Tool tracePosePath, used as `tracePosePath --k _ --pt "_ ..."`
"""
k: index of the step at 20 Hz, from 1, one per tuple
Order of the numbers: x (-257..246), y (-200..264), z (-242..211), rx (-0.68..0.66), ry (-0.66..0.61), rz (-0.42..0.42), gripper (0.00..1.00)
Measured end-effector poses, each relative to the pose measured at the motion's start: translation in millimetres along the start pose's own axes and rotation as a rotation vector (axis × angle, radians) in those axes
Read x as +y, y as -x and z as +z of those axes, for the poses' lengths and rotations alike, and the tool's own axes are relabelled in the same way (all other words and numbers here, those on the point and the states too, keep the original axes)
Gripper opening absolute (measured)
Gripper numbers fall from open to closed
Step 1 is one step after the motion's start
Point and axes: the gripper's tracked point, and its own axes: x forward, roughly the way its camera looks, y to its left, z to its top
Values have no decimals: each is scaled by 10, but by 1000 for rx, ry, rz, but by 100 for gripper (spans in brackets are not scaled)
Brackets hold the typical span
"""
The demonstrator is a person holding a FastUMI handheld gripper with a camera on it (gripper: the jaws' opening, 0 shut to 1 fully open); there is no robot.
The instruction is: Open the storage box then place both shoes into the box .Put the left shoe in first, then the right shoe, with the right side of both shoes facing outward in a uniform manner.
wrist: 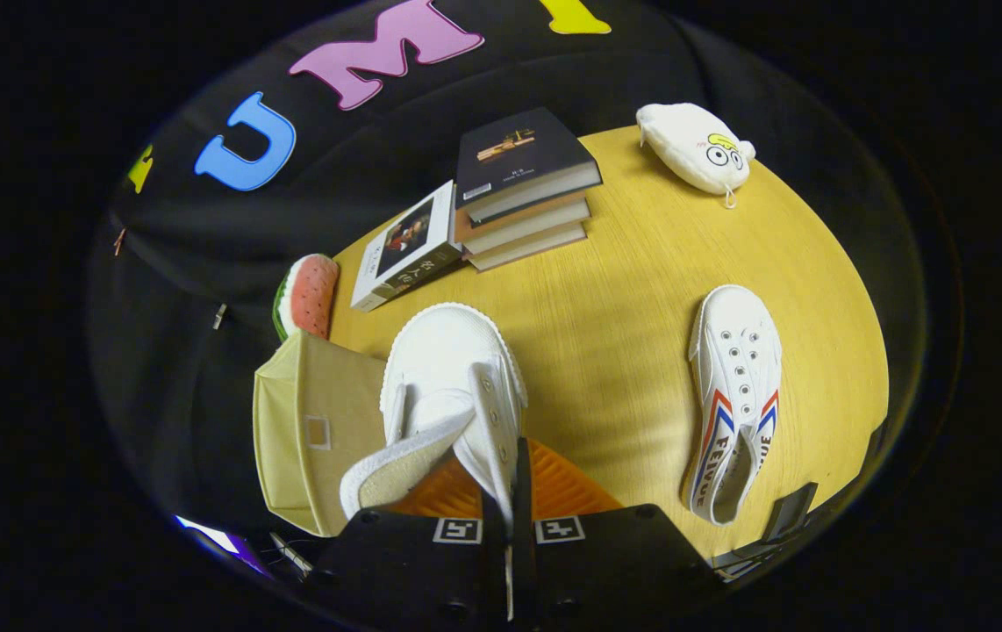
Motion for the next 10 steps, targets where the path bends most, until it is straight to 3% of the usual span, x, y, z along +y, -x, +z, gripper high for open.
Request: tracePosePath --k 10 --pt "981 865 258 -150 -12 130 7"
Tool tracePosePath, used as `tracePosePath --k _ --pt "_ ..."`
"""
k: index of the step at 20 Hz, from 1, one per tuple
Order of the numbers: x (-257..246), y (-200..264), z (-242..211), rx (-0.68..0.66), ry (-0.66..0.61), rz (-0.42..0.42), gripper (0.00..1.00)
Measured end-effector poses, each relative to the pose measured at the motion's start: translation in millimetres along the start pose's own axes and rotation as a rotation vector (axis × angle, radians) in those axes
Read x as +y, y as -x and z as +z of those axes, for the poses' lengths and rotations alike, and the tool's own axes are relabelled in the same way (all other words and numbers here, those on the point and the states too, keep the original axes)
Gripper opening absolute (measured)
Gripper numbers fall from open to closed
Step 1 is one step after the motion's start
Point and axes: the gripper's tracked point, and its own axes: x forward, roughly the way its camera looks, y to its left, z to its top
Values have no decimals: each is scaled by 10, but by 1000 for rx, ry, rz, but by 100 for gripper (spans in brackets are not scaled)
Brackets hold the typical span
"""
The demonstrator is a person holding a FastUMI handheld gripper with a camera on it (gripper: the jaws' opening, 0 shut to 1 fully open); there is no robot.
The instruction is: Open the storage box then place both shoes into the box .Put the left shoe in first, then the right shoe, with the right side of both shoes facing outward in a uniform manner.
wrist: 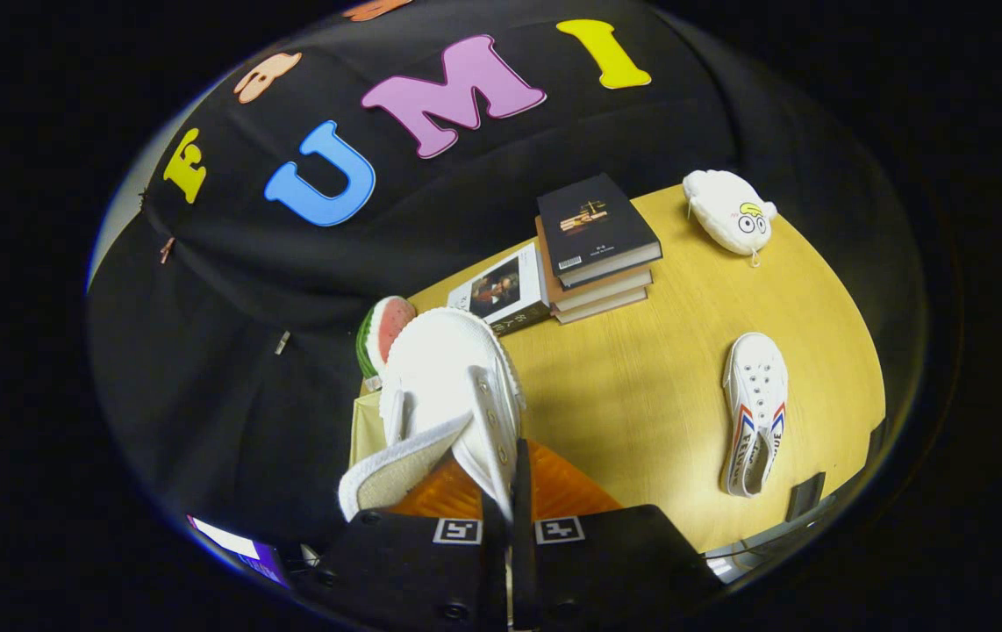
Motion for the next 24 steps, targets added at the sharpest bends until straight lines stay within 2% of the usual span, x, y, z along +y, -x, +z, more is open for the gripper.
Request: tracePosePath --k 6,11,17,24 --pt "687 208 68 -47 -107 111 7" --pt "1151 60 -84 -17 -72 145 7" --pt "1701 -488 -479 64 -32 173 7" --pt "1848 -1304 -838 121 21 92 7"
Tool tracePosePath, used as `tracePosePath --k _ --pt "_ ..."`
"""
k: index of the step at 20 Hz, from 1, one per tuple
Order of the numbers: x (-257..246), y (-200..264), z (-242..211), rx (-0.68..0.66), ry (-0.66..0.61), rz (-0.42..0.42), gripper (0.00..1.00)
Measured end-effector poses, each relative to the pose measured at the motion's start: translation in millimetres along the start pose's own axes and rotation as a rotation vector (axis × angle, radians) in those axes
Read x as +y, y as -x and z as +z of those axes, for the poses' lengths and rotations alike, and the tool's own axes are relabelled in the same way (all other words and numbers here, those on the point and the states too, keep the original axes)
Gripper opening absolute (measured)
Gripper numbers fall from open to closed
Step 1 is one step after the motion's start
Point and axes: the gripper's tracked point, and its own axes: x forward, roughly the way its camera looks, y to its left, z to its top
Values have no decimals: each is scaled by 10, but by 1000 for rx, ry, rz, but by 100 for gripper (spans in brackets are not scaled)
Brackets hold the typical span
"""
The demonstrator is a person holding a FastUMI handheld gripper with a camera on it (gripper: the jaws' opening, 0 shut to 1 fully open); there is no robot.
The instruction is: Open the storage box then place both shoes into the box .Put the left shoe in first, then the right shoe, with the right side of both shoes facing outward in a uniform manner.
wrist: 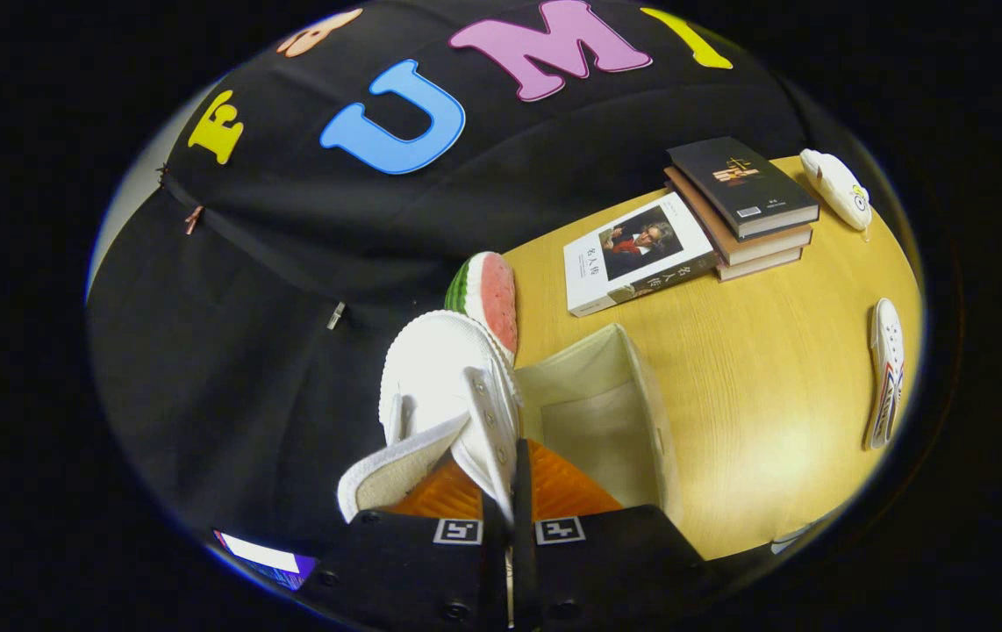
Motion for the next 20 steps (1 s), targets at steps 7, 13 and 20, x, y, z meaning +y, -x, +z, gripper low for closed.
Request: tracePosePath --k 7,13,20 --pt "-268 -517 -283 79 30 -139 7" --pt "-150 -719 -513 153 -3 -86 46" --pt "-69 -255 -236 87 105 8 99"
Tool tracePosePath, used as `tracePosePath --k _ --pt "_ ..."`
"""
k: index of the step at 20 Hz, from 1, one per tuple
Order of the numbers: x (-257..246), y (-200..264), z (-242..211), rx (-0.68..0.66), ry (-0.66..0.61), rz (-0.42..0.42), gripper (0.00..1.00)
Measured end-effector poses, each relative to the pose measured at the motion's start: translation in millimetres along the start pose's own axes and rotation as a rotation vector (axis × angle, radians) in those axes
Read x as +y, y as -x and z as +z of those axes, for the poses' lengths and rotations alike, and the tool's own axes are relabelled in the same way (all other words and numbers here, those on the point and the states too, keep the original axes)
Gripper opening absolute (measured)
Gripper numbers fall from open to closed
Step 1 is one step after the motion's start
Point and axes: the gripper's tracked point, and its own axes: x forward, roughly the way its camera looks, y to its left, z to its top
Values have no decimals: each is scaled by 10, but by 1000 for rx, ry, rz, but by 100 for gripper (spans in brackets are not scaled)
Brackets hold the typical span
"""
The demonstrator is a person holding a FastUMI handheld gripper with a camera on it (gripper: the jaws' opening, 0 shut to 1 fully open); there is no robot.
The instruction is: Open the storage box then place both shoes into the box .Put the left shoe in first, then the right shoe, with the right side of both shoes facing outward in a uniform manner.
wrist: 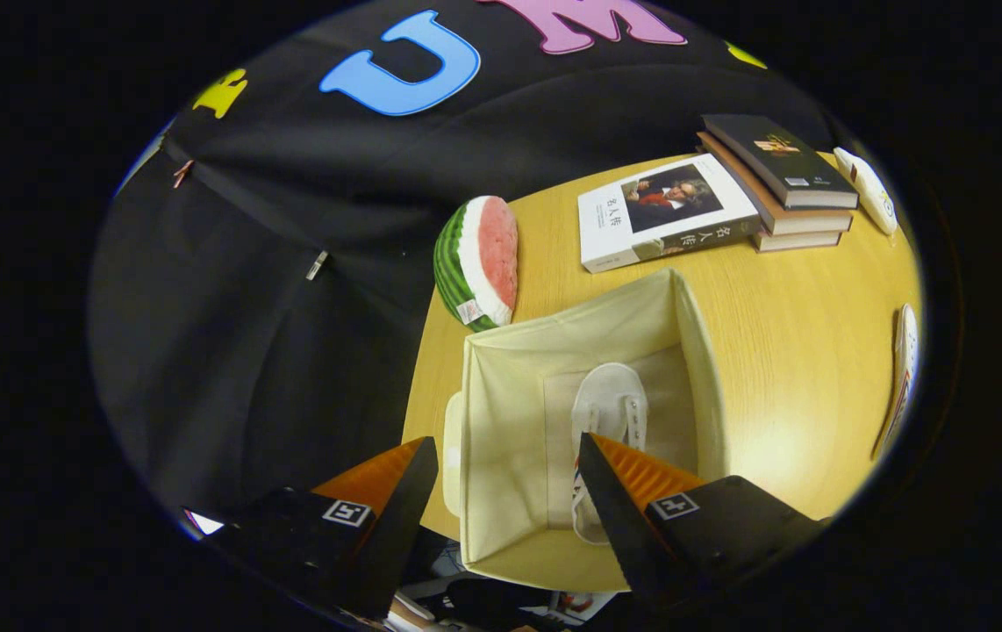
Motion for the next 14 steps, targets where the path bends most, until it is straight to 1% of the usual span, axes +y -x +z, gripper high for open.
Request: tracePosePath --k 2,4,6,9,12,14 --pt "-181 301 133 -47 52 -3 98" --pt "-502 613 262 -80 92 -40 99" --pt "-781 947 393 -109 108 -67 99" --pt "-1221 1388 708 -179 108 -103 99" --pt "-1825 1769 955 -240 108 -167 99" --pt "-2271 1976 1033 -254 122 -230 99"
